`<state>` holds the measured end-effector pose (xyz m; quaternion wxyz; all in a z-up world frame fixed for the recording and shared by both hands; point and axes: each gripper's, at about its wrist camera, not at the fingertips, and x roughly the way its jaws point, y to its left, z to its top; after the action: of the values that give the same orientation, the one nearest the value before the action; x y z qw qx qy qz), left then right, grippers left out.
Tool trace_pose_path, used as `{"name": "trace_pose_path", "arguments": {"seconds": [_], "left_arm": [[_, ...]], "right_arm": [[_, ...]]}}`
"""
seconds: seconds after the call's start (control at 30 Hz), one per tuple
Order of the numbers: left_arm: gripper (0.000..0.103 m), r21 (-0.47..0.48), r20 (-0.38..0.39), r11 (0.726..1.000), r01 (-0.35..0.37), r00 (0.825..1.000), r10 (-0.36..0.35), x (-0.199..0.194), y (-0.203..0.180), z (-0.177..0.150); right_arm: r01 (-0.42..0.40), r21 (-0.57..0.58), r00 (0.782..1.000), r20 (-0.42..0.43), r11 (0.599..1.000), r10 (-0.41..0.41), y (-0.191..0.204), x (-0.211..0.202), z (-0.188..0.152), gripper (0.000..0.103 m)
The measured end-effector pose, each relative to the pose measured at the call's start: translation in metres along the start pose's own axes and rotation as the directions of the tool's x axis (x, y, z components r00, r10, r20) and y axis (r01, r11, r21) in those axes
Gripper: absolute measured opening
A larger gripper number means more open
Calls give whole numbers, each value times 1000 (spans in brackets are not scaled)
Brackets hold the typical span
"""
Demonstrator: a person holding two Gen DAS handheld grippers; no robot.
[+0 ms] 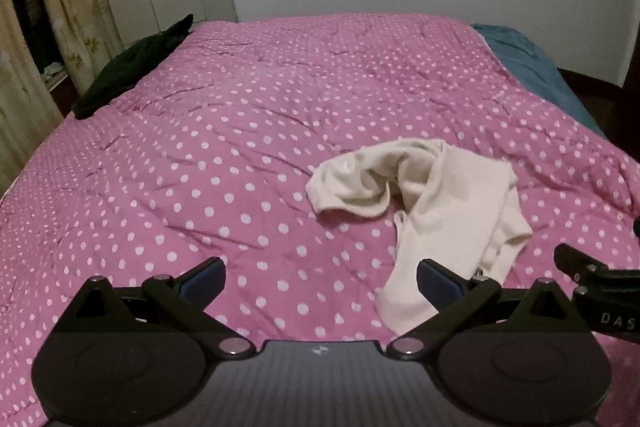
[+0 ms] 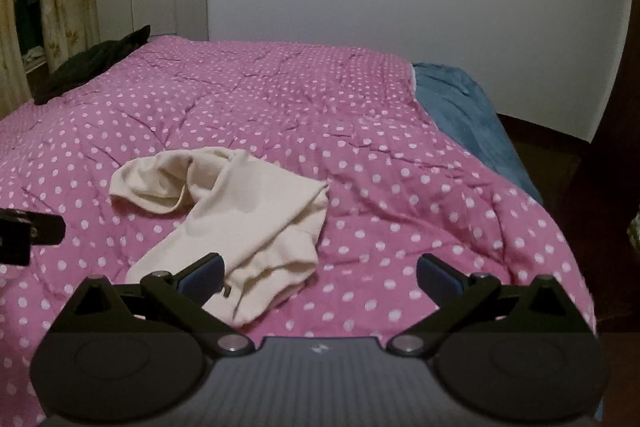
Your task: Fold clothes
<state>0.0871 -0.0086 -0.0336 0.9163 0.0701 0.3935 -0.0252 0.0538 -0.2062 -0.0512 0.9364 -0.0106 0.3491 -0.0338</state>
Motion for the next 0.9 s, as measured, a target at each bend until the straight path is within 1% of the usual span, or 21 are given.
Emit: {"name": "trace_pose_path", "arguments": {"seconds": [0.13,0.23,0.33,0.43,0.53,0.67,0.83,0.9], "left_arm": [[103,1,16,1000,-22,1000,22,5,0,16],[103,11,16,999,-38,999,38,12,0,27],[103,21,16,999,-42,999,42,20,-2,30],[103,34,36,998,-44,998,43,24,-2,28],[103,25,47,999,-36,998,35,25,-2,25],[103,27,88,999,-45,995,42,23,-6,21],[103,25,91,999,-22,996,20,18,-12,16],[103,22,92,1000,-18,996,16,16,-14,13]], "right_arm": [[-2,-22,1000,15,1000,2,0,5,13,103],[4,-63,999,33,998,-2,4,10,22,101],[-5,-73,1000,18,997,6,8,19,25,101],[-12,-73,1000,6,997,13,11,26,26,101],[-17,-55,1000,-1,998,17,12,29,24,103],[-2,-30,1000,2,1000,2,12,28,22,103],[29,0,1000,9,1000,-29,10,23,21,103],[20,10,1000,9,1000,-20,9,20,17,103]]}}
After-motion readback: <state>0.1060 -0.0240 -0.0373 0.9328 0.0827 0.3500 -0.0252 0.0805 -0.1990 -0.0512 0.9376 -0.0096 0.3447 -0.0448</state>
